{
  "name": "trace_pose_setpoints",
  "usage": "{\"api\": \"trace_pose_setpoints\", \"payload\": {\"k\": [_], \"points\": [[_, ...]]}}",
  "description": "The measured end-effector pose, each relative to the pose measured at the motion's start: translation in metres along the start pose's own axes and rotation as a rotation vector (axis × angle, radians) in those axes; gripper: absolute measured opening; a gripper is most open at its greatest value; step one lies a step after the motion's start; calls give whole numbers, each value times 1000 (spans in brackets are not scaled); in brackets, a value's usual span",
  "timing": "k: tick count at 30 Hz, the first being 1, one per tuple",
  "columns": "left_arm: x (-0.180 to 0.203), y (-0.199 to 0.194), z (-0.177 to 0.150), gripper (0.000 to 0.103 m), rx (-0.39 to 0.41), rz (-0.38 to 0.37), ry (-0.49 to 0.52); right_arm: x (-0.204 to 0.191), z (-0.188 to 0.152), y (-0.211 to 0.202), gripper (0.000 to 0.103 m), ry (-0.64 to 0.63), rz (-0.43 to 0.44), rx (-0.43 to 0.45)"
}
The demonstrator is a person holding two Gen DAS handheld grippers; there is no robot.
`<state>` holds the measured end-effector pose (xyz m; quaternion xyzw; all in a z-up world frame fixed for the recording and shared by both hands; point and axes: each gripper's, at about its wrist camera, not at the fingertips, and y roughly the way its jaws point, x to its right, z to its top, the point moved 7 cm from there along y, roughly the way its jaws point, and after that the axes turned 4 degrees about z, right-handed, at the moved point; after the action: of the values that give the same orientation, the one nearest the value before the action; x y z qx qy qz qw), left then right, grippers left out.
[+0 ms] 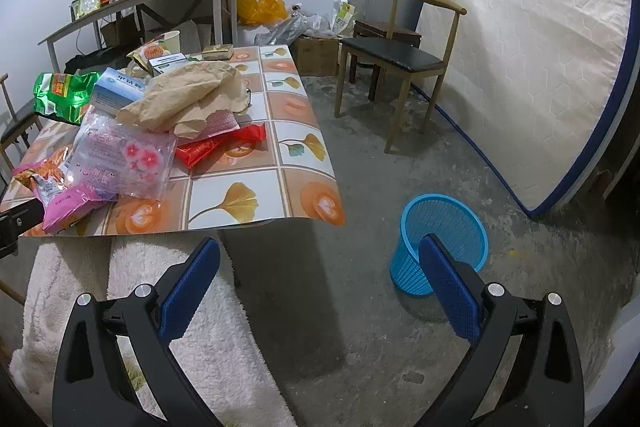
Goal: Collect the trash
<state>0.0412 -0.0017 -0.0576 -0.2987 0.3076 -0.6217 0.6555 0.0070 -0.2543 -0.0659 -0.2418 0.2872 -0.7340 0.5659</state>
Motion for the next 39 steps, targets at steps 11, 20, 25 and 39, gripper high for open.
{"api": "trace_pose_setpoints", "payload": {"k": [11, 20, 25, 39], "points": [[0, 0, -1, 94, -7, 3, 1, 0, -1, -1, 97, 4, 5, -5], [-1, 1, -1, 94, -4, 4, 1, 0, -1, -2, 97, 0, 3, -5], [-2, 0, -2, 94, -1, 8, 1, 0, -1, -2, 97, 0, 5, -4], [-3, 1, -2, 94, -1, 8, 1, 0, 0, -2, 97, 0, 4, -10]]}}
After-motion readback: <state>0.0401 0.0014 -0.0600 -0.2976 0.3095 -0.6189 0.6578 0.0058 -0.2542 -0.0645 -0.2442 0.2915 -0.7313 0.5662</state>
